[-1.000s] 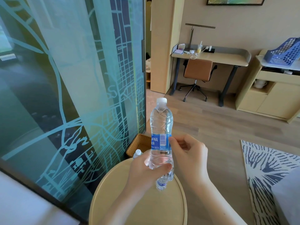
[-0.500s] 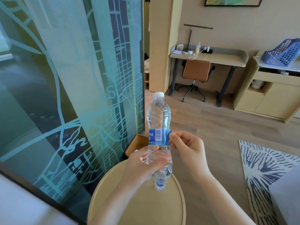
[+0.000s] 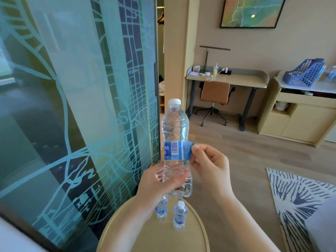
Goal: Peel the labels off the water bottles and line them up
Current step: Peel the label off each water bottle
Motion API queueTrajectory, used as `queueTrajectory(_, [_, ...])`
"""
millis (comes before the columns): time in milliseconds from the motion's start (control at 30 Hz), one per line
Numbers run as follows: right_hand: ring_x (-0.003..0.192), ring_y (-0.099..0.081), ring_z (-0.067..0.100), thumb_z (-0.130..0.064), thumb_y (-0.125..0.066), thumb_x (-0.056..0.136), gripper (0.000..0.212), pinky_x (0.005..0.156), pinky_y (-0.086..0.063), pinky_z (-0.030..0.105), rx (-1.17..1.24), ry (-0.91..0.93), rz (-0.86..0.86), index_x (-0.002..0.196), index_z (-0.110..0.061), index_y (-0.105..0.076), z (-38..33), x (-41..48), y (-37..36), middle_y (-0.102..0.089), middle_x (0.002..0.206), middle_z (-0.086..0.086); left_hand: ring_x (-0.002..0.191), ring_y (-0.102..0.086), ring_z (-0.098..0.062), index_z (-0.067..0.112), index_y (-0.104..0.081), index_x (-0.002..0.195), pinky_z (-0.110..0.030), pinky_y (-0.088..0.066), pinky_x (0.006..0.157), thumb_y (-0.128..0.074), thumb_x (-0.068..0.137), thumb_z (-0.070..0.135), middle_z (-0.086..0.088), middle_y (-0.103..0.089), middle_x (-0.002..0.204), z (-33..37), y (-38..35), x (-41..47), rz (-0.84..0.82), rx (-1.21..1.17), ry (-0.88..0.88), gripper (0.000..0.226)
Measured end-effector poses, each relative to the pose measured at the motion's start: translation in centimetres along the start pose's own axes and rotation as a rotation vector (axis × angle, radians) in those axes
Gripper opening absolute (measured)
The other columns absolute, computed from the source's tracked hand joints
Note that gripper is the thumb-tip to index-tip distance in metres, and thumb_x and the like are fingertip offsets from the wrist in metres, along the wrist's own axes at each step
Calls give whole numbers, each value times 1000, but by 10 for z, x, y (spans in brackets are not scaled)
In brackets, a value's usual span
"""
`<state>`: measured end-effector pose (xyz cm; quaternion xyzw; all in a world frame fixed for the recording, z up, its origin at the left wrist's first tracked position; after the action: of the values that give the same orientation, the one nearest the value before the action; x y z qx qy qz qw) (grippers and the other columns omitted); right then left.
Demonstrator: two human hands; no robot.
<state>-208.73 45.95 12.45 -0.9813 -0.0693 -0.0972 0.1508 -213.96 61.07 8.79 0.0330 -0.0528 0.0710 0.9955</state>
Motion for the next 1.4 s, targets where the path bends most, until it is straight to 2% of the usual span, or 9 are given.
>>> queueTrajectory(233, [70, -73, 7, -2, -63, 97, 21, 64, -58, 19, -95, 54, -56, 80, -9, -73, -6, 2, 2, -77, 76, 2, 100, -70, 2, 36, -79, 102, 0, -47, 76, -82, 66, 39, 10, -79, 103, -3, 5, -7, -2, 9, -27, 36])
queueTrajectory(433, [75, -69, 6, -14, -71, 93, 24, 66, -58, 22, -430, 159, -64, 78, -32, -74, -10, 10, 18, -76, 79, -8, 100, -71, -3, 32, -78, 104, -7, -50, 79, -81, 64, 37, 7, -79, 103, -7, 9, -11, -29, 10, -28, 40])
queueTrajectory(633, [72, -68, 0, -11, -74, 90, 26, 62, -52, 12, -514, 171, -44, 77, -33, -76, -7, 15, 30, -76, 80, -14, 105, -66, 8, 49, -73, 106, -15, -39, 87, -78, 61, 48, 19, -77, 105, -10, 11, -13, -31, 71, -21, 45])
queueTrajectory(767, [72, -66, 0, -11, -73, 91, 24, 63, -51, 11, -550, 173, -21, 80, -32, -75, -4, 20, 35, -75, 80, -16, 108, -70, -6, 40, -74, 111, -29, -49, 90, -80, 67, 42, 9, -78, 110, -19, 14, -13, -78, 43, -16, 45])
queueTrajectory(833, [72, -65, 1, -12, -73, 91, 22, 63, -51, 12, -570, 168, -11, 81, -31, -75, -1, 23, 38, -75, 81, -16, 104, -71, -1, 46, -74, 109, -18, -54, 82, -80, 68, 39, 14, -78, 107, -20, 14, -13, -99, 22, -11, 42])
queueTrajectory(933, [75, -66, 2, -13, -72, 92, 19, 65, -52, 13, -593, 150, -14, 83, -29, -74, 6, 29, 44, -74, 83, -18, 95, -66, 16, 60, -72, 99, 4, -45, 71, -79, 66, 40, 32, -74, 98, -20, 15, -15, -89, 17, -18, 39])
queueTrajectory(1067, [77, -66, 2, -12, -72, 92, 20, 65, -52, 13, -618, 131, -24, 83, -30, -73, 19, 35, 47, -74, 79, -15, 108, -72, -18, 28, -74, 116, -15, -53, 87, -82, 72, 43, -3, -78, 112, -28, 17, -11, -137, -24, 1, 48])
queueTrajectory(1267, [72, -64, -1, -11, -73, 91, 26, 64, -51, 11, -618, 105, -27, 77, -33, -72, 39, 43, 46, -73, 82, -21, 115, -69, -30, 20, -70, 123, -52, -49, 102, -82, 72, 56, -10, -75, 116, -32, 16, -13, -165, -72, 33, 63])
queueTrajectory(1400, [70, -63, -4, -11, -73, 91, 27, 65, -49, 9, -621, 89, -39, 75, -34, -71, 51, 45, 43, -73, 80, -21, 115, -67, -34, 16, -71, 122, -57, -48, 105, -82, 72, 57, -14, -74, 116, -29, 14, -14, -188, -95, 41, 66])
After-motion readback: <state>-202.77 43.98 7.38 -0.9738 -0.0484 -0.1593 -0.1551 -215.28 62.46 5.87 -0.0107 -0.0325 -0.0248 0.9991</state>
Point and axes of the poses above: each hand's wrist, its own x-axis towards the middle knuckle, its own y-axis out of the back of the hand, z = x × y, the point moved 4 cm from there along x, towards the middle knuckle
